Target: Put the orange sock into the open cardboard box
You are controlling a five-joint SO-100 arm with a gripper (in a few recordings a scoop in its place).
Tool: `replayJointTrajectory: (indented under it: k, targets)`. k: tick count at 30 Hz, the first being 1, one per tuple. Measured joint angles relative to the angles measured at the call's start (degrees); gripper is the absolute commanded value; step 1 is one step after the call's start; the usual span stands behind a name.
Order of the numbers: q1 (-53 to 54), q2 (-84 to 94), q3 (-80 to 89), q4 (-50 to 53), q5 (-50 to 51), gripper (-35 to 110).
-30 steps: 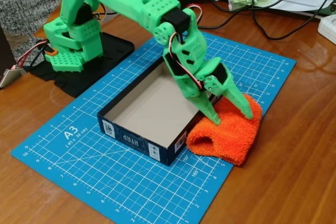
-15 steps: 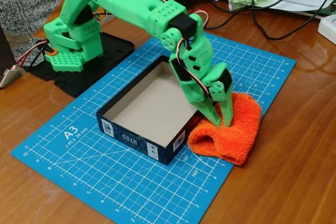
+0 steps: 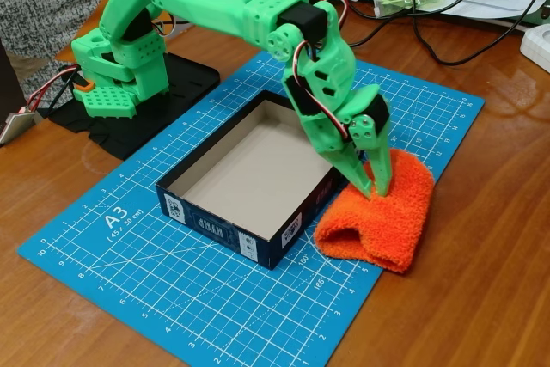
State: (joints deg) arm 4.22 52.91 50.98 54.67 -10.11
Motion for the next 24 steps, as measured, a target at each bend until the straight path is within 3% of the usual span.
replayJointTrajectory:
  k: [11,20,24]
  targets:
    - [-1.41,9.84,-8.44,8.35,0.97,0]
    - [-0.44,22.41,-9.14,26.19,4.31,0]
    - [0.26,31.64,-2.11,31.29,5.71,0]
